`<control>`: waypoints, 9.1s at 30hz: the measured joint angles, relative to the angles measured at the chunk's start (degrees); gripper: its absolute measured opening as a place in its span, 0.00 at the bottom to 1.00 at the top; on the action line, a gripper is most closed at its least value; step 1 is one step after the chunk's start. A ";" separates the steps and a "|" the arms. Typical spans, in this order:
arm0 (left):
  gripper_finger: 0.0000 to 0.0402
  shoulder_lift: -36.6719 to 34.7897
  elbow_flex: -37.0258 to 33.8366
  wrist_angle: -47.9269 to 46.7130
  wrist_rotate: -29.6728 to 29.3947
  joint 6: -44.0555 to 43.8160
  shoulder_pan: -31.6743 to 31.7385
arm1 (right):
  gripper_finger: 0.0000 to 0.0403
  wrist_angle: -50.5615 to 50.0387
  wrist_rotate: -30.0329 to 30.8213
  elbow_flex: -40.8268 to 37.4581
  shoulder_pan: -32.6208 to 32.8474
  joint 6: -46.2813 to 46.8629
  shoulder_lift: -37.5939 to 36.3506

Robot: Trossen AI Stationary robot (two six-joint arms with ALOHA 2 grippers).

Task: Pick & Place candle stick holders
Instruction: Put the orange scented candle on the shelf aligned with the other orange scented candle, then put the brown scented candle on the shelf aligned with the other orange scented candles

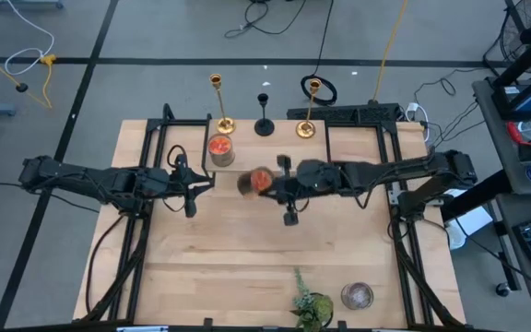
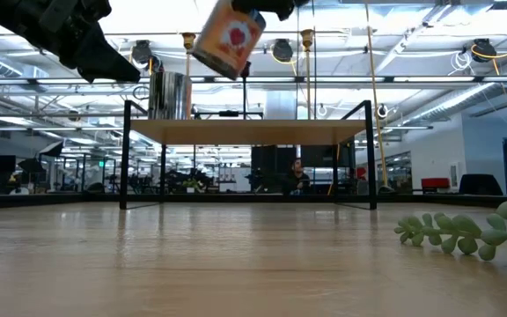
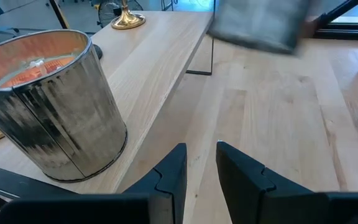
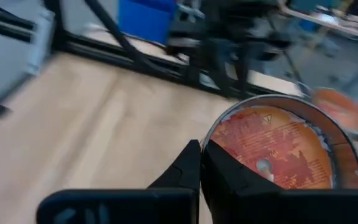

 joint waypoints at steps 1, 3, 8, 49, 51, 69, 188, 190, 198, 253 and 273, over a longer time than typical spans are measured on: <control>0.23 0.00 0.00 0.02 0.00 0.00 0.00 | 0.00 -2.41 1.15 1.20 -0.89 -0.85 -0.04; 0.23 -0.02 0.00 0.01 0.01 0.00 0.00 | 0.00 -6.63 2.40 2.30 -3.26 -1.62 -0.09; 0.23 -0.01 0.00 0.00 0.02 -0.02 0.00 | 0.00 -9.30 0.15 2.30 -10.46 -1.21 0.08; 0.23 -0.01 0.00 -0.37 0.15 1.37 0.01 | 0.18 -7.25 -12.71 0.62 -20.19 -3.57 -0.05; 0.23 0.00 0.00 -0.37 0.17 1.36 0.00 | 0.18 -6.69 -12.76 0.62 -20.07 -3.57 -0.05; 0.23 -0.02 0.02 -0.37 0.16 0.94 0.02 | 0.19 -24.55 3.65 -0.35 -12.66 6.98 -12.00; 0.23 -0.01 0.02 1.51 6.01 -9.57 -0.04 | 0.03 1.52 3.87 -44.58 47.77 31.61 -21.45; 0.23 0.00 0.02 2.03 6.01 -9.46 -0.04 | 0.03 1.88 4.56 -44.58 47.76 31.23 -21.39; 0.23 0.00 0.02 4.99 5.99 -6.89 -0.04 | 0.01 5.09 6.60 -40.84 44.33 25.88 -22.37; 0.23 -0.01 0.02 5.54 6.03 -3.48 -0.07 | 0.00 -40.37 13.12 4.68 -23.47 17.12 -8.48; 0.23 -0.02 0.02 4.36 5.99 -3.52 -0.06 | 0.02 -38.50 6.40 2.39 -27.20 22.51 -8.49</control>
